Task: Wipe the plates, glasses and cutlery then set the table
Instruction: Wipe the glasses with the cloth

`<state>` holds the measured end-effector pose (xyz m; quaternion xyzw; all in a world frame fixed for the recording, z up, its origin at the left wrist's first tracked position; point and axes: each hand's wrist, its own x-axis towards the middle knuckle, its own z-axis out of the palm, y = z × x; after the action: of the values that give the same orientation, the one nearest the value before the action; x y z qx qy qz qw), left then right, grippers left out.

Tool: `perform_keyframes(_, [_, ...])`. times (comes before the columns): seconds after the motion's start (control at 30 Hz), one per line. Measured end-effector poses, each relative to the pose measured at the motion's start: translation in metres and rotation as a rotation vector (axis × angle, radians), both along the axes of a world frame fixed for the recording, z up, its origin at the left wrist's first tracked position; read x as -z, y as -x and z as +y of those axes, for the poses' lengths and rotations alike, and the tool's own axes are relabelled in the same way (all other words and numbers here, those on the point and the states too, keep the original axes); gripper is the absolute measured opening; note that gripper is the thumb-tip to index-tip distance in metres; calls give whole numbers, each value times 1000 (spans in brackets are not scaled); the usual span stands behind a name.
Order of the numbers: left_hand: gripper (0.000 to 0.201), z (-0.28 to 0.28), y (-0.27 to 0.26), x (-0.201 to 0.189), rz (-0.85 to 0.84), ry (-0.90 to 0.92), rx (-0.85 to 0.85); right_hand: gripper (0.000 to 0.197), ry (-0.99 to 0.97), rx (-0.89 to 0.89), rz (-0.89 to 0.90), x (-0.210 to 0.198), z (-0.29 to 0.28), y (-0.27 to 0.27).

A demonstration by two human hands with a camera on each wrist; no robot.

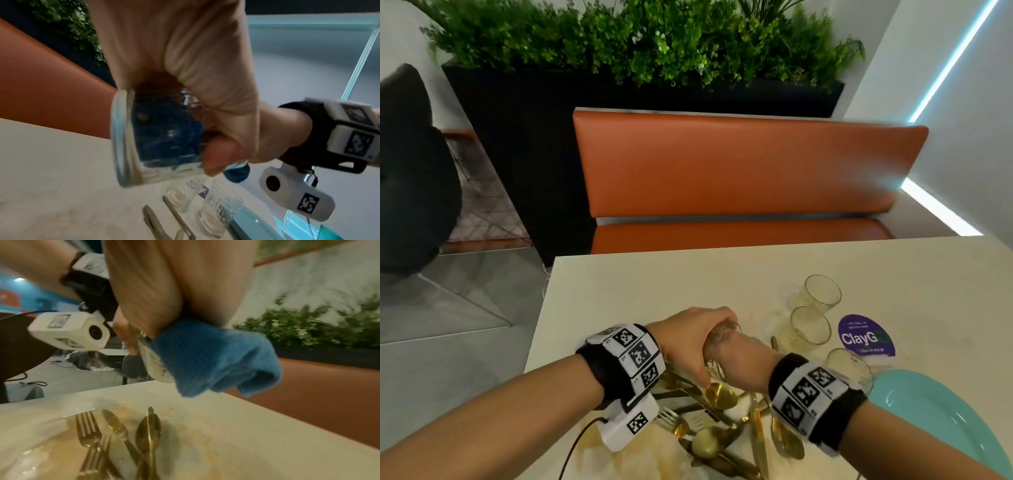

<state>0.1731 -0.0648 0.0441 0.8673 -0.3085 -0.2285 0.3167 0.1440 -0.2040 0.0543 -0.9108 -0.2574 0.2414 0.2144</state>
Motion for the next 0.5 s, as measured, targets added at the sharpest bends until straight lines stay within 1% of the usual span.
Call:
perform_keyframes(0.03, [79, 1, 0, 1, 8, -8, -5, 41, 19, -28, -3, 0, 1, 0])
perform_keyframes(0.07, [79, 1, 1, 2, -20, -18, -23, 39, -3, -32, -4, 1, 2, -4])
perform_keyframes(0.1, [79, 0, 2, 2, -94, -28, -47, 38, -73, 4, 13, -1, 3, -8])
perform_keyframes(0.13, [79, -1, 2, 3, -196, -15, -76, 38, -77, 31, 39, -8, 8, -12])
perform_keyframes(0.17, [78, -1, 2, 5, -299, 19, -105, 36, -96, 61, 77, -14, 11, -17])
perform_keyframes(0.2, [76, 0, 2, 7, -387, 53, -121, 32, -173, 106, 143, -16, 11, -22])
perform_keyframes(0.23, [74, 1, 2, 9, -476, 74, -118, 29, -273, 191, 248, -14, 12, -24])
perform_keyframes(0.33, [67, 6, 0, 17, -784, 82, -65, 25, -752, 638, 652, -11, 11, -22])
perform_keyframes(0.37, [65, 7, -1, 18, -858, 89, -57, 25, -851, 700, 716, -11, 10, -21])
perform_keyframes(0.4, [63, 9, -2, 19, -907, 107, -65, 25, -905, 730, 740, -12, 12, -20])
perform_keyframes(0.43, [63, 11, -5, 20, -923, 134, -87, 25, -852, 676, 675, -11, 13, -22])
perform_keyframes(0.47, [64, 14, -7, 20, -902, 164, -105, 26, -749, 604, 545, -13, 17, -21])
perform_keyframes(0.5, [67, 16, -7, 20, -834, 173, -108, 27, -637, 539, 425, -15, 20, -21])
